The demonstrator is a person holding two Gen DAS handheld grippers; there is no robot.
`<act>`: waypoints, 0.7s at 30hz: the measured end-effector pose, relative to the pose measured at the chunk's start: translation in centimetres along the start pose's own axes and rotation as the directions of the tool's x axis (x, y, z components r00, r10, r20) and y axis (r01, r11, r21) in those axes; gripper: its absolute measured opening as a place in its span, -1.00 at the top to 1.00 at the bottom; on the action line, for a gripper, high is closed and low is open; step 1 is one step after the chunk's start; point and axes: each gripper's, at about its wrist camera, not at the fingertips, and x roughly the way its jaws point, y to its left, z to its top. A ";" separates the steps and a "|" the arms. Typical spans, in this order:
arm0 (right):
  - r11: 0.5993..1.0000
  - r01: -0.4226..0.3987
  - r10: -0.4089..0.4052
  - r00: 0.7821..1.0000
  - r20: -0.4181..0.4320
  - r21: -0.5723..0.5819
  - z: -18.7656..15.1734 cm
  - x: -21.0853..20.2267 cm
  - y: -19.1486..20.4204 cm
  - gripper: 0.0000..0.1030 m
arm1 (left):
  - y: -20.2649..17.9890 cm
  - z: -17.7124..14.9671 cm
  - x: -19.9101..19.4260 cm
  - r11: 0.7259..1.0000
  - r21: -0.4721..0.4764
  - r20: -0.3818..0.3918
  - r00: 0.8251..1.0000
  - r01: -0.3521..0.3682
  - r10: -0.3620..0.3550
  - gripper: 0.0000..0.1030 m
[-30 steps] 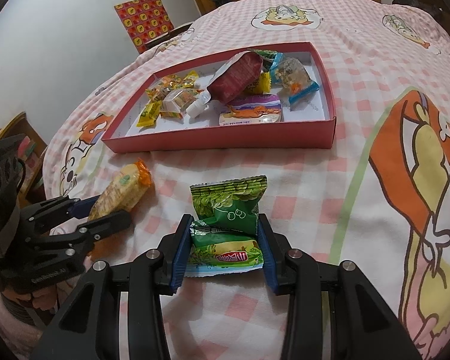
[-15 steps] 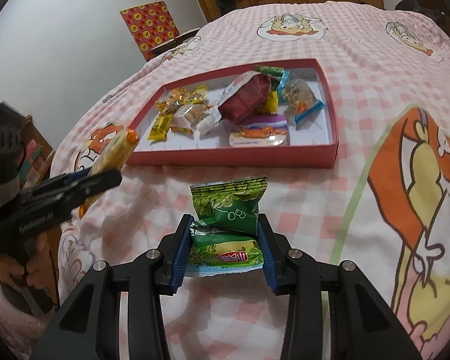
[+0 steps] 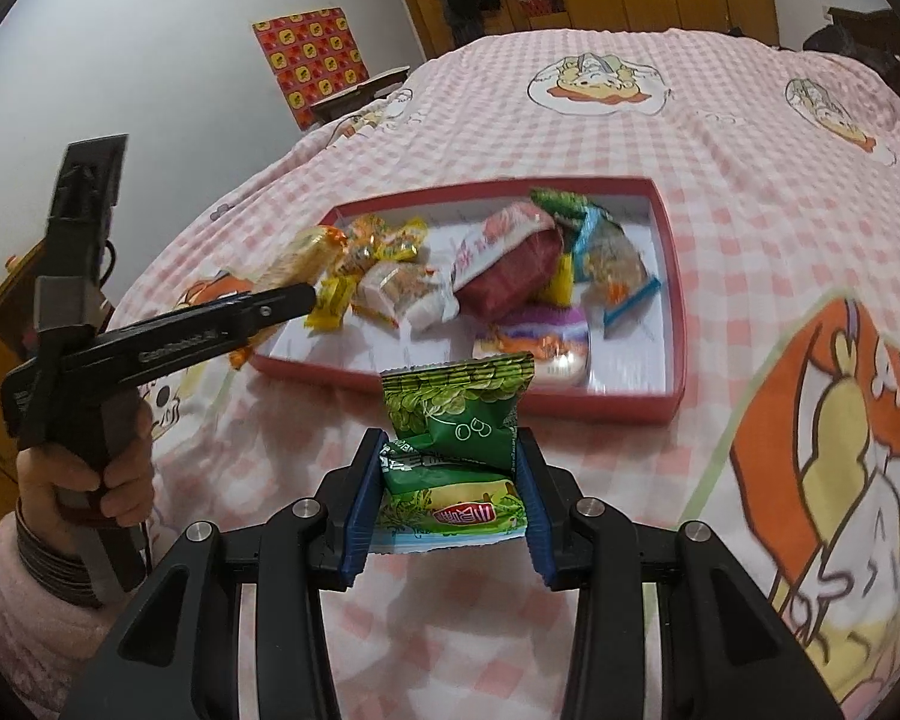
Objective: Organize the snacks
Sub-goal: 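Lift both held snacks and carry them over the box lid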
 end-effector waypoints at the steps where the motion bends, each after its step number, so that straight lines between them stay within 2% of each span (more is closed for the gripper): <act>1: 1.000 0.004 -0.004 1.000 0.003 -0.006 0.4 0.1 0.1 0.18 | 0.1 0.2 0.3 1.000 -0.002 0.001 1.000 -0.008 0.008 0.21; 12: 1.000 -0.008 0.009 1.000 0.030 -0.021 5.5 1.8 0.5 0.18 | 0.8 0.7 3.4 0.999 -0.016 -0.026 0.999 -0.029 0.029 0.20; 21: 0.999 -0.019 0.020 0.999 0.038 -0.026 9.0 5.5 0.7 0.18 | 1.1 0.5 3.9 1.000 -0.017 -0.021 0.999 -0.026 0.026 0.20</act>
